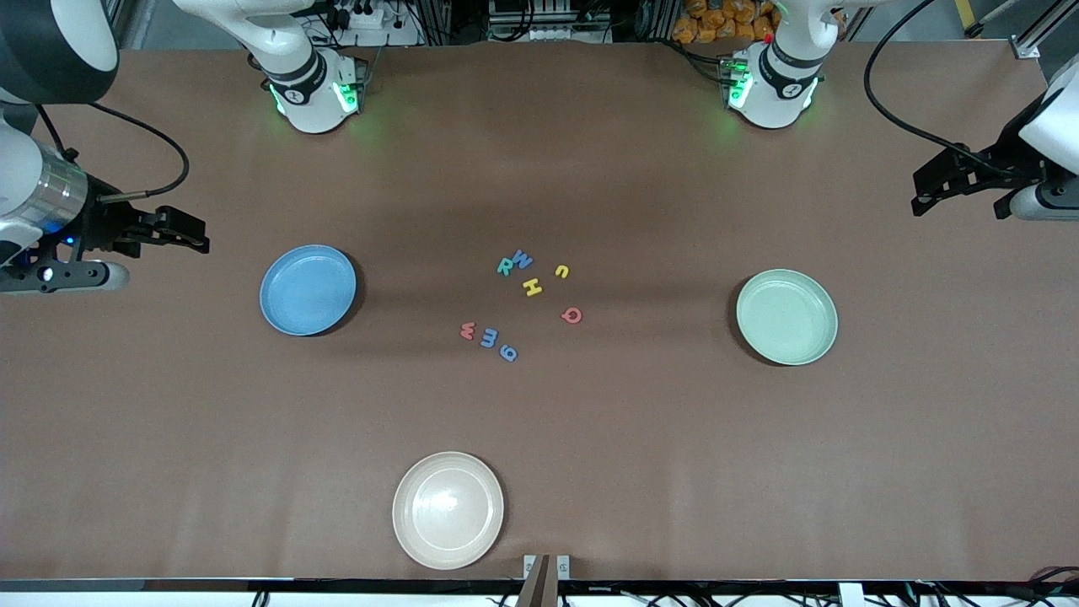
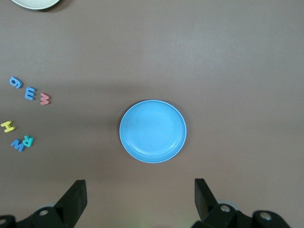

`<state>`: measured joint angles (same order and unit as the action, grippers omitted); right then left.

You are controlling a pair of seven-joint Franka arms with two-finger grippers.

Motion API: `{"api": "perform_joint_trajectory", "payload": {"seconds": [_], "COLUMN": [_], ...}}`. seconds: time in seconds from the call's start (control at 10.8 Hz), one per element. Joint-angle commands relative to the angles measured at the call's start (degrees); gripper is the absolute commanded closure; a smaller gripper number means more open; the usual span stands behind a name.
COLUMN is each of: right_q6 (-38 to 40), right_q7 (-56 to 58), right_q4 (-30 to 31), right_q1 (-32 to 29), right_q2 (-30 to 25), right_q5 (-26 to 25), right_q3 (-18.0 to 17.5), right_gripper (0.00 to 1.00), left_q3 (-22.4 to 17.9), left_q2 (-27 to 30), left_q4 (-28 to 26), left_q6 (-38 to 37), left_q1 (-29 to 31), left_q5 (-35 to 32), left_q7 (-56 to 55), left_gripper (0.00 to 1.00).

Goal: Sort upper and lower case letters into plates
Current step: 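Move both grippers from rest toward the foam letters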

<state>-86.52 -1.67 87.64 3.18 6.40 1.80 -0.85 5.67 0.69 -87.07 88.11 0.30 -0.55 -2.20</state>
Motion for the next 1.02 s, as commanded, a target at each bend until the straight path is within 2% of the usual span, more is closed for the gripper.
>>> {"api": "perform_joint_trajectory", "payload": {"seconds": [0.0, 0.28, 0.56, 0.83, 0.93], "right_q6": [0.6, 0.7, -0.8, -3.8, -5.3], "right_q7": [-0.8, -0.8, -0.8, -3.6, -3.9], "right_q4": [0.8, 1.2, 2.6, 2.9, 3.1], "right_q1": [-0.3, -0.3, 2.3, 5.9, 6.4], "right_q2": [-0.4, -0.4, 0.2, 3.4, 5.5], "right_q5": [-0.2, -0.2, -0.1, -0.1, -0.2], "right_q3": [0.0, 0.0, -0.2, -0.7, -1.0], "right_gripper": [0.0, 0.0, 0.0, 0.0, 0.0], "left_q3": [0.1, 0.3, 0.5, 3.2, 4.3], "left_q2": [1.2, 1.2, 0.5, -2.3, -4.2], "left_q4": [-0.7, -0.6, -1.1, -0.7, -0.6], "left_q6": [0.4, 0.5, 0.4, 0.7, 1.4], "left_q1": [0.1, 0.1, -0.6, -1.5, -1.5], "left_q5": [-0.1, 0.5, 0.5, 2.0, 3.6], "left_q7": [-0.4, -0.8, 0.2, -2.4, -6.5], "left_gripper": [0.0, 0.0, 0.0, 0.0, 0.0]}}
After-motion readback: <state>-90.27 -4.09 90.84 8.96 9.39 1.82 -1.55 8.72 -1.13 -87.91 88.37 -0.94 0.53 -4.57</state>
